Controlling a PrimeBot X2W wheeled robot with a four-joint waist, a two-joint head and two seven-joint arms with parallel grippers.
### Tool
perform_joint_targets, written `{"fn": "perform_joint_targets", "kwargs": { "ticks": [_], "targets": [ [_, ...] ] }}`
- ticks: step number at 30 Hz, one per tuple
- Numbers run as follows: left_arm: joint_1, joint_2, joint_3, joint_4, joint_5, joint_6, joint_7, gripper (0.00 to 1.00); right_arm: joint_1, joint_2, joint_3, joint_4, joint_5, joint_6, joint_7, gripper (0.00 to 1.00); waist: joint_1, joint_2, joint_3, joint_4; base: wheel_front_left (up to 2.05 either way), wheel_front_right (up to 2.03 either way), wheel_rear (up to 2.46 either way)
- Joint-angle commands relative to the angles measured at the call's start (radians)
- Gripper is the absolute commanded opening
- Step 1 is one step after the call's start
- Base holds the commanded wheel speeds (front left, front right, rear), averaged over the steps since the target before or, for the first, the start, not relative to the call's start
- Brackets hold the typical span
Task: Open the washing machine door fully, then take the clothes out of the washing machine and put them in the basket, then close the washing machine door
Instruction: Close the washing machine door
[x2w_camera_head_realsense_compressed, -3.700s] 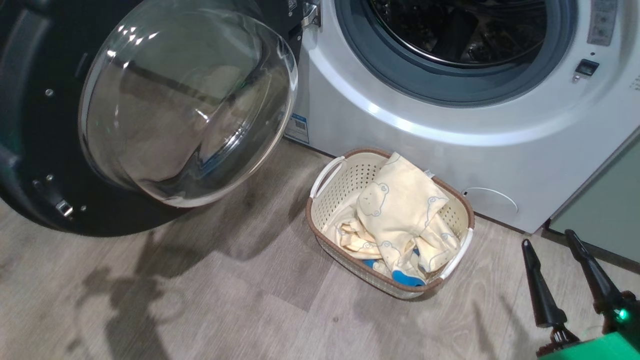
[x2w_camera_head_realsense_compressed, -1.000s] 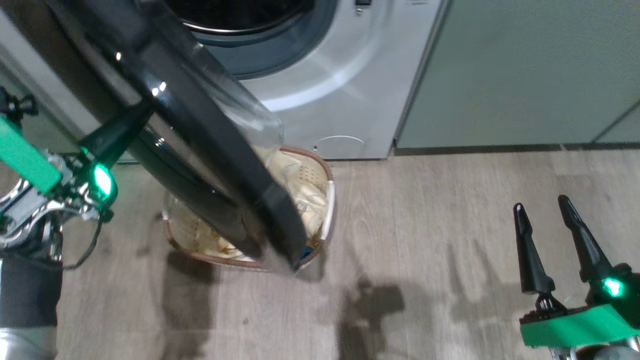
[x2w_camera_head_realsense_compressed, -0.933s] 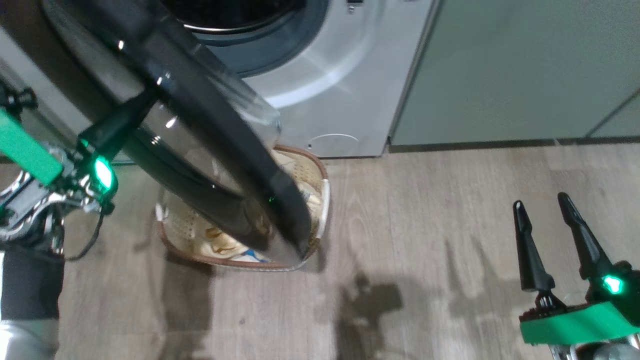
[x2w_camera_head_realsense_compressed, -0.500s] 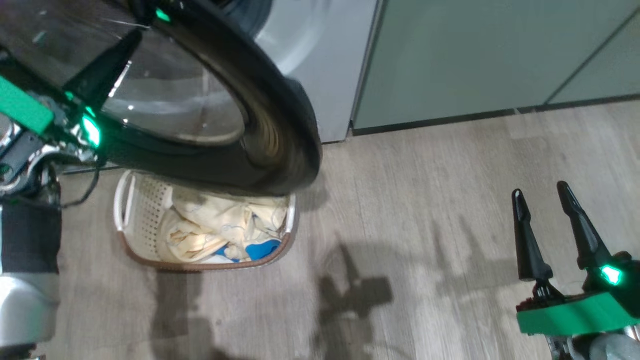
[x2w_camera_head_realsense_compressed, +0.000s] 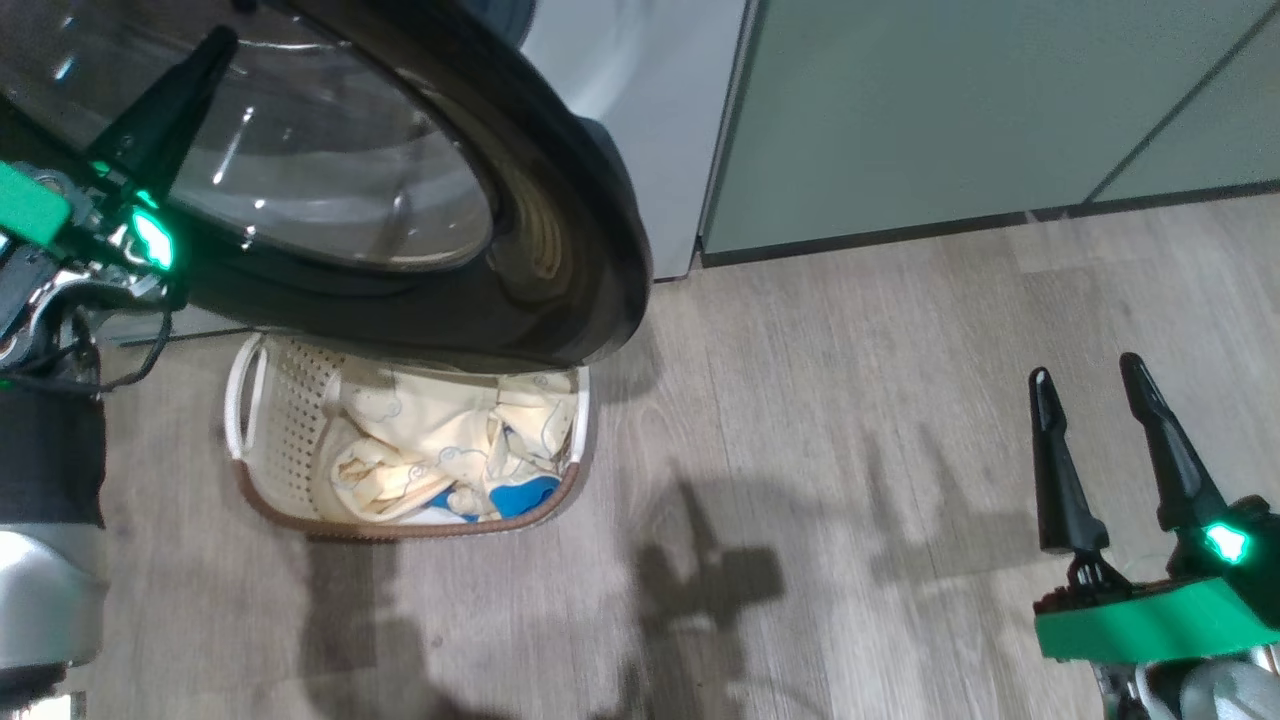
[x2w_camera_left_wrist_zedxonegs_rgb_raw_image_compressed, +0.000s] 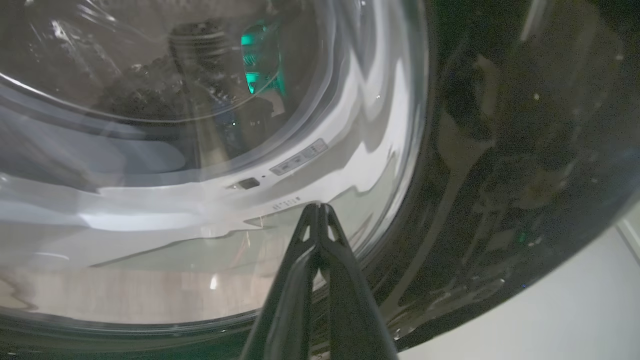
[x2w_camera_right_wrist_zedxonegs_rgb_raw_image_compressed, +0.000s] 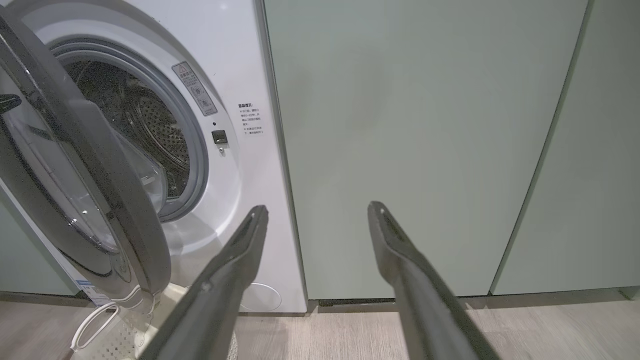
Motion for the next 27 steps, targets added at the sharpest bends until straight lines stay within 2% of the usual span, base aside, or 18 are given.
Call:
{"fn": "perform_joint_targets", "kwargs": {
  "ticks": [1, 13, 14, 15, 16, 23, 27],
  "targets": [
    [-0.014, 0.042, 0.043, -0.039, -0.011, -0.013, -0.007, 0.0, -0.03, -0.004, 0.012, -0.032, 0.002, 0.003, -0.007, 1.0, 0.0, 0.0, -0.001, 0.009, 0.0, 0.0, 0.0],
    [0.15, -0.009, 0.135, -0.134, -0.017, -0.045, -0.101, 0.0, -0.028, -0.005, 0.002, -0.035, -0.006, 0.003, -0.007, 1.0, 0.0, 0.0, -0.017, 0.069, 0.0, 0.0, 0.0],
    [0.168, -0.016, 0.144, -0.147, -0.011, -0.047, -0.117, 0.1, -0.027, -0.006, 0.001, -0.034, -0.007, 0.003, -0.007, 1.0, 0.0, 0.0, -0.02, 0.075, 0.0, 0.0, 0.0],
    [0.185, -0.027, 0.15, -0.162, -0.012, -0.05, -0.126, 0.5, -0.026, -0.008, 0.001, -0.033, -0.007, 0.003, -0.007, 1.0, 0.0, 0.0, -0.025, 0.08, 0.0, 0.0, 0.0],
    [0.204, -0.038, 0.157, -0.177, -0.015, -0.051, -0.133, 1.0, -0.024, -0.01, 0.001, -0.033, -0.008, 0.003, -0.007, 1.0, 0.0, 0.0, -0.03, 0.085, 0.0, 0.0, 0.0],
    [0.315, -0.1, 0.179, -0.268, 0.011, -0.059, -0.193, 1.0, -0.014, -0.021, -0.001, -0.032, -0.01, 0.003, -0.007, 1.0, 0.0, 0.0, -0.065, 0.123, 0.0, 0.0, 0.0],
    [0.361, -0.12, 0.181, -0.311, 0.07, -0.061, -0.246, 1.0, -0.005, -0.03, 0.0, -0.029, -0.011, 0.003, -0.007, 1.0, 0.0, 0.0, -0.087, 0.144, 0.0, 0.0, 0.0]
  ]
}}
